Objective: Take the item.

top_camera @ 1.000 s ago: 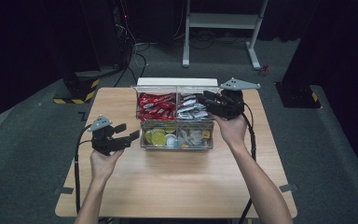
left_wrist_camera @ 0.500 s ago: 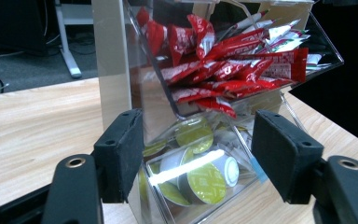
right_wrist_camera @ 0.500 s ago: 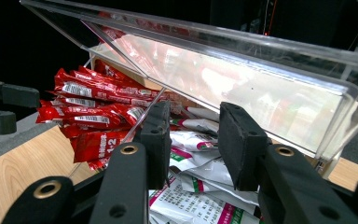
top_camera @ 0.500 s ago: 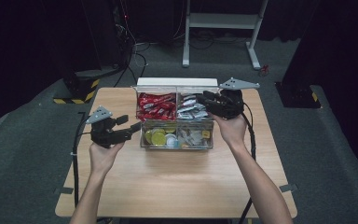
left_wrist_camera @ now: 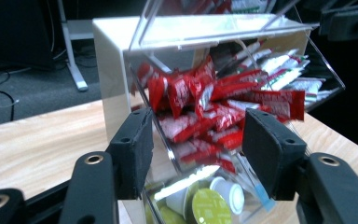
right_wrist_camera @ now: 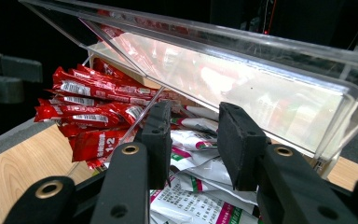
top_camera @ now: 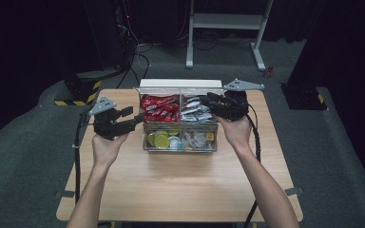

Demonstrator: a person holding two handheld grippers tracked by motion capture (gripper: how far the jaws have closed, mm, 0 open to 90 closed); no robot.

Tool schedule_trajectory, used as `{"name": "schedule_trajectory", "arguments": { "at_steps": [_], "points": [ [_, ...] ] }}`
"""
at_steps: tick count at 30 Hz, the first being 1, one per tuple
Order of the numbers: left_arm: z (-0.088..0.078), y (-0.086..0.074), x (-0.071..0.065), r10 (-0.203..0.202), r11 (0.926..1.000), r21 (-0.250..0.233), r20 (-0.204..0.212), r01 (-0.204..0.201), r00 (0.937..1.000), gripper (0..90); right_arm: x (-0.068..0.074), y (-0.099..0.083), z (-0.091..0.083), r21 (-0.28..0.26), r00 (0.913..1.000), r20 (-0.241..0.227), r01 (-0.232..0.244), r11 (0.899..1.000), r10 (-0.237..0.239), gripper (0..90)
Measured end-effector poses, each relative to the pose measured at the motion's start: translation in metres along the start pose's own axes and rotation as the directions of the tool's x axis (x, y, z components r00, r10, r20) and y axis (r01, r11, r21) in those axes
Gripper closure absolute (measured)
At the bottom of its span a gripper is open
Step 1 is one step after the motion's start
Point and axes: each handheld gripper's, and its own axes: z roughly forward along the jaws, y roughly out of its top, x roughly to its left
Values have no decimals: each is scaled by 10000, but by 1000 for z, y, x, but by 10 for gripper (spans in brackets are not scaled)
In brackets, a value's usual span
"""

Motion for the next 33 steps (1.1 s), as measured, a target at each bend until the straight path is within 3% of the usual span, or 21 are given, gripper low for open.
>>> {"name": "schedule_trajectory", "arguments": {
  "at_steps": [6,12,16,26,33],
  "points": [
    [9,9,-3,243,9996,128,-89,-242,9997,454,0,2,0,134,10000,-14,34,9999,-34,648],
    [18,16,-3,230,9995,212,-120,-227,9997,489,-1,3,0,185,10000,-67,11,9998,-10,648],
    [24,20,-3,559,9978,377,-291,-548,9980,533,-1,3,0,243,10000,-36,7,9997,-6,647],
    [35,22,-4,758,9946,715,-138,-746,9970,644,0,4,0,273,10000,37,50,9996,-51,649],
    [41,28,-8,987,9911,919,-199,-965,9949,655,0,5,2,313,10000,89,22,9995,-25,649]
  ]
}}
